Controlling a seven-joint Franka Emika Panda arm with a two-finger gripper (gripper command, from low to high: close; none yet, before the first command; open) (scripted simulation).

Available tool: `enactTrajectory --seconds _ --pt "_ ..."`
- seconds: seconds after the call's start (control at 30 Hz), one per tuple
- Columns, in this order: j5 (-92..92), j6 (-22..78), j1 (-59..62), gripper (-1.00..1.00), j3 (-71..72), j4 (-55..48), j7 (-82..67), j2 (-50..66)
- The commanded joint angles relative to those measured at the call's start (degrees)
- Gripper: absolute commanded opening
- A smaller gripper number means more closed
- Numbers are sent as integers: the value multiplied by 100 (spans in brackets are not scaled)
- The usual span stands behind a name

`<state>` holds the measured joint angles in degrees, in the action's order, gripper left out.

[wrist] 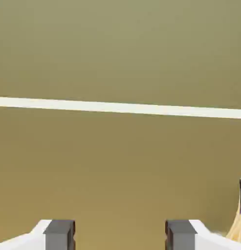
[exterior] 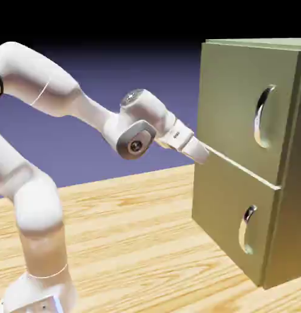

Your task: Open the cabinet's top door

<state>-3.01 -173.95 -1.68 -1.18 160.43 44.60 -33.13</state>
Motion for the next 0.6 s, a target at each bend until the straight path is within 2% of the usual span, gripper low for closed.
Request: enactTrajectory --seconds 0.0,0.57 --pt "-250 4 -82 0 -98 -47 178 -39" --pt "-4486 80 -1481 0 -1763 -848 3193 -698"
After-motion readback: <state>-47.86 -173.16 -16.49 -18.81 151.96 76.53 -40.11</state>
